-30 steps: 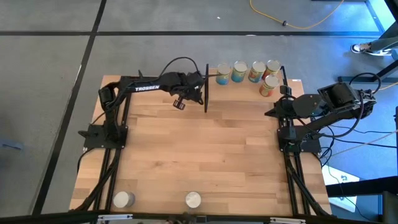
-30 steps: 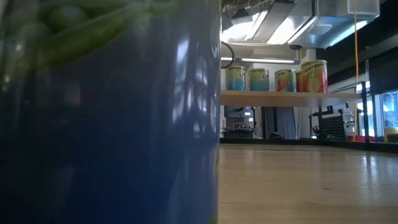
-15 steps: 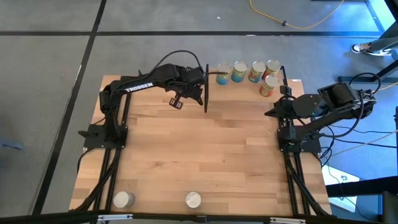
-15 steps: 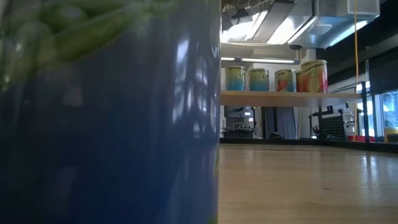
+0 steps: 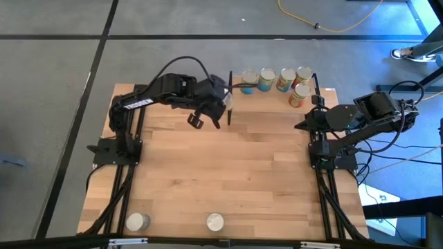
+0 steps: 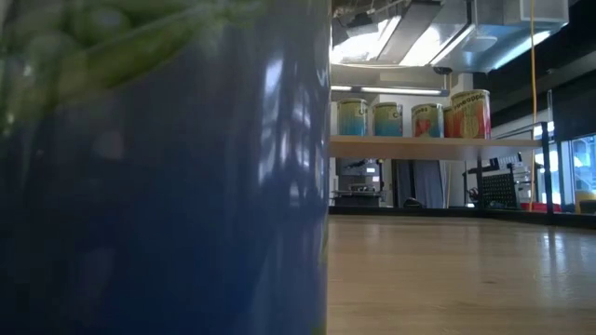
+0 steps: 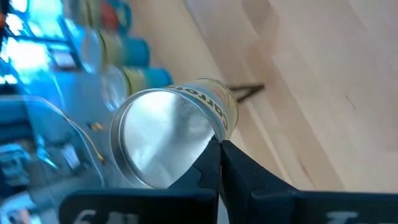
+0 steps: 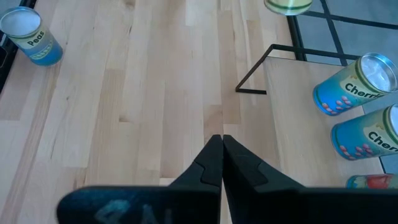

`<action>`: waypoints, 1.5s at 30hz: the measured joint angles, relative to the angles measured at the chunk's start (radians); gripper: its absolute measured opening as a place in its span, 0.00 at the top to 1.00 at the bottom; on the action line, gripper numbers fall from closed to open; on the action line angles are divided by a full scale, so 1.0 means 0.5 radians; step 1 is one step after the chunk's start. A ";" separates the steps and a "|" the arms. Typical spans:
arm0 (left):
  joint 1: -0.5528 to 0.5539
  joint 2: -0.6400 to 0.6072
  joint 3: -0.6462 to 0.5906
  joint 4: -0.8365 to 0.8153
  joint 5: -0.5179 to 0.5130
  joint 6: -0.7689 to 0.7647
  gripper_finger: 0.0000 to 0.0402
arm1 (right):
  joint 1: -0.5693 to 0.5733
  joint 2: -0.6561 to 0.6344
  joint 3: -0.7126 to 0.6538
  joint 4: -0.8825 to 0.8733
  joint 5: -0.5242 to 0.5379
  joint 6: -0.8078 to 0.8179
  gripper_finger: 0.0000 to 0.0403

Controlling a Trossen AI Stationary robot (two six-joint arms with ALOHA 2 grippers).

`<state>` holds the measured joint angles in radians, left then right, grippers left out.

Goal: Pick and place cans onto a shelf
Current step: Put the canned carrots on the shelf

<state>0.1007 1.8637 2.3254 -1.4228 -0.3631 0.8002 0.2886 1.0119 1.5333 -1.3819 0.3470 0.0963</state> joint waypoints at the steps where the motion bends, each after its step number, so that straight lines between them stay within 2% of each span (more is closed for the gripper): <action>1: -0.017 0.000 0.001 0.041 0.001 0.029 1.00 | 0.000 0.000 0.000 0.000 0.000 0.000 0.98; 7: -0.050 0.014 0.003 0.326 0.153 0.260 1.00 | -0.001 0.000 0.000 0.000 0.000 0.000 0.98; 13: 0.009 0.084 0.003 0.532 0.302 0.409 1.00 | 0.000 0.001 0.000 0.000 0.000 0.000 0.98; 22: 0.187 0.278 0.003 0.553 0.316 0.416 1.00 | -0.001 0.000 0.000 0.000 0.000 -0.001 0.98; 27: 0.285 0.347 0.002 0.554 0.415 0.415 1.00 | 0.000 0.000 0.000 0.000 0.000 -0.008 0.98; 37: 0.399 0.359 0.001 0.532 0.642 0.409 1.00 | 0.000 0.000 0.000 -0.001 0.001 -0.043 0.98; 45: 0.438 0.407 -0.001 0.446 0.645 0.395 1.00 | -0.001 0.001 0.000 0.000 0.001 -0.053 0.98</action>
<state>0.3194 2.0670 2.3250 -1.1996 -0.0405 0.9977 0.2883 1.0122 1.5333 -1.3820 0.3473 0.0700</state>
